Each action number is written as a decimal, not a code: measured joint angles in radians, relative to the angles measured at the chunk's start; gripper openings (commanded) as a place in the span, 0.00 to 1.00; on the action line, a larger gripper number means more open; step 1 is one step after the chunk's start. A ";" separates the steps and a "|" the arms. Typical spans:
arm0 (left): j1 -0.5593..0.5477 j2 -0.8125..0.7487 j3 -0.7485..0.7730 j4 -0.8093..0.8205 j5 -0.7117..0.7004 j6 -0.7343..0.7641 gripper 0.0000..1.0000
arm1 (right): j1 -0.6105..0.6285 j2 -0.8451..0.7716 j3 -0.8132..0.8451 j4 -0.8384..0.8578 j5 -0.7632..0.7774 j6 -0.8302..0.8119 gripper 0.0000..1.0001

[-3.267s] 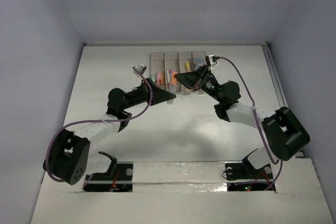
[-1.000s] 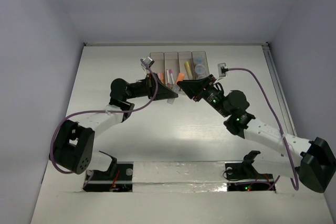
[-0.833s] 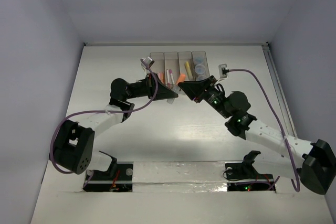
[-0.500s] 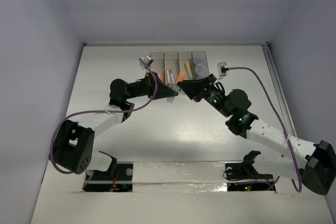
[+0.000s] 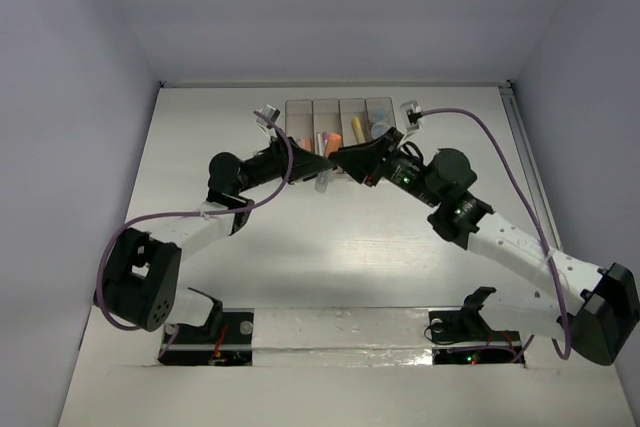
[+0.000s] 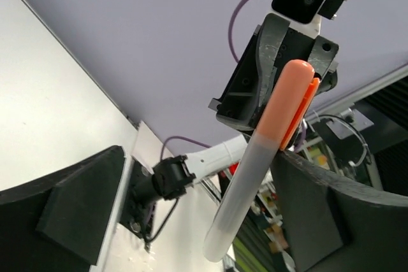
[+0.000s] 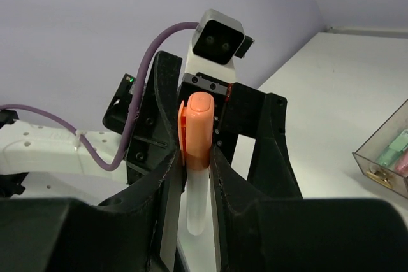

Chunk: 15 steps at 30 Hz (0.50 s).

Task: Sort the stationery into containers
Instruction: Place the pen in the storage box.

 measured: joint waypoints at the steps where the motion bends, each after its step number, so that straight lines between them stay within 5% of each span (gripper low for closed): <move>1: 0.001 -0.005 -0.005 -0.005 -0.008 0.008 0.99 | -0.012 0.007 0.007 -0.002 -0.016 0.000 0.00; 8: 0.006 -0.133 -0.012 -0.079 -0.050 0.132 0.99 | -0.117 0.095 0.027 -0.032 -0.097 0.009 0.00; 13: 0.011 -0.224 -0.012 -0.294 -0.082 0.292 0.99 | -0.177 0.160 0.071 -0.037 -0.179 0.027 0.00; 15: 0.011 -0.292 0.007 -0.499 -0.115 0.405 0.99 | -0.216 0.192 0.095 -0.059 -0.181 0.016 0.00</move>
